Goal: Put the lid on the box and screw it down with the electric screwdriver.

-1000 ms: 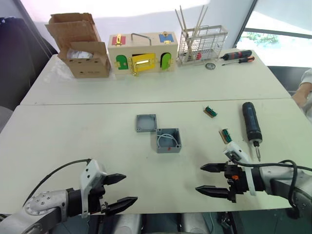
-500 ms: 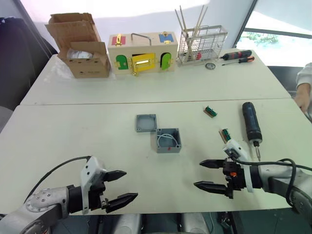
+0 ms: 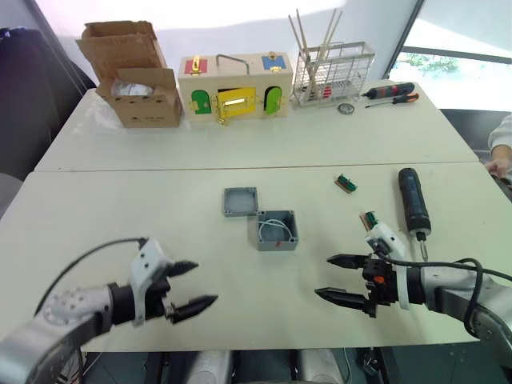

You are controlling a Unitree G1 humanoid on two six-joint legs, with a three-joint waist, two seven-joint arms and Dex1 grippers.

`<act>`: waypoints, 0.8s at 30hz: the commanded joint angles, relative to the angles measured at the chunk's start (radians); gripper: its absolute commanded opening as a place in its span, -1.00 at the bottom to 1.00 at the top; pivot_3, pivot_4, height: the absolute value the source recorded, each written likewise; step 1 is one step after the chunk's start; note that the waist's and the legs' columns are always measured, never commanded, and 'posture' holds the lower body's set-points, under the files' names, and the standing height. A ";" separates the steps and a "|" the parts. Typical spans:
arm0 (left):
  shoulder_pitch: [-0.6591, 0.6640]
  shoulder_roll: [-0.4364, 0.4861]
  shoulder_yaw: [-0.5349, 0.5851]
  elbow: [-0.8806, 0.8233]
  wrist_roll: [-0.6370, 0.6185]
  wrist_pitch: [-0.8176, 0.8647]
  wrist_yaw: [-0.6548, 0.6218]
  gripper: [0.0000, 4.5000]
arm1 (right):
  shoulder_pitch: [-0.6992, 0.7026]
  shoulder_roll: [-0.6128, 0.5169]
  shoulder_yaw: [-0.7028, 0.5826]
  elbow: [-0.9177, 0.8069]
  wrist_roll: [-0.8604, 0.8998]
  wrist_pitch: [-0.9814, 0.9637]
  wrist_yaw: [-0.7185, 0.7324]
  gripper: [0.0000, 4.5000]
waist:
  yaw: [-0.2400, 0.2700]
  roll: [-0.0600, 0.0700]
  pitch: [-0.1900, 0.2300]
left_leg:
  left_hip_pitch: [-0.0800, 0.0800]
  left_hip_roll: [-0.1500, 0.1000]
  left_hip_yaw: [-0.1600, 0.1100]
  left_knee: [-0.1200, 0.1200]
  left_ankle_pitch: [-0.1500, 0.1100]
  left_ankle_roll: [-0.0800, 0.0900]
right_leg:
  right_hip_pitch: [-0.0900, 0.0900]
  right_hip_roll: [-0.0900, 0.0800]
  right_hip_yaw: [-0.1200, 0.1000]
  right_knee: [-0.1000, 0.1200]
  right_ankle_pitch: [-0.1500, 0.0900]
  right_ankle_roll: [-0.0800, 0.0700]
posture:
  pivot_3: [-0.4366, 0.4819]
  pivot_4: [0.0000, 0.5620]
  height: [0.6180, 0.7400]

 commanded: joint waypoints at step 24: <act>-1.109 -0.232 -0.833 0.556 0.414 -0.001 -0.496 1.00 | -0.021 0.158 -0.090 -0.107 0.023 0.003 -0.247 0.98 | -0.002 -0.005 0.003 | -0.001 0.000 0.000 0.002 0.000 0.000 | 0.000 0.002 -0.001 0.002 0.002 0.004 | -0.05 -0.47 0.90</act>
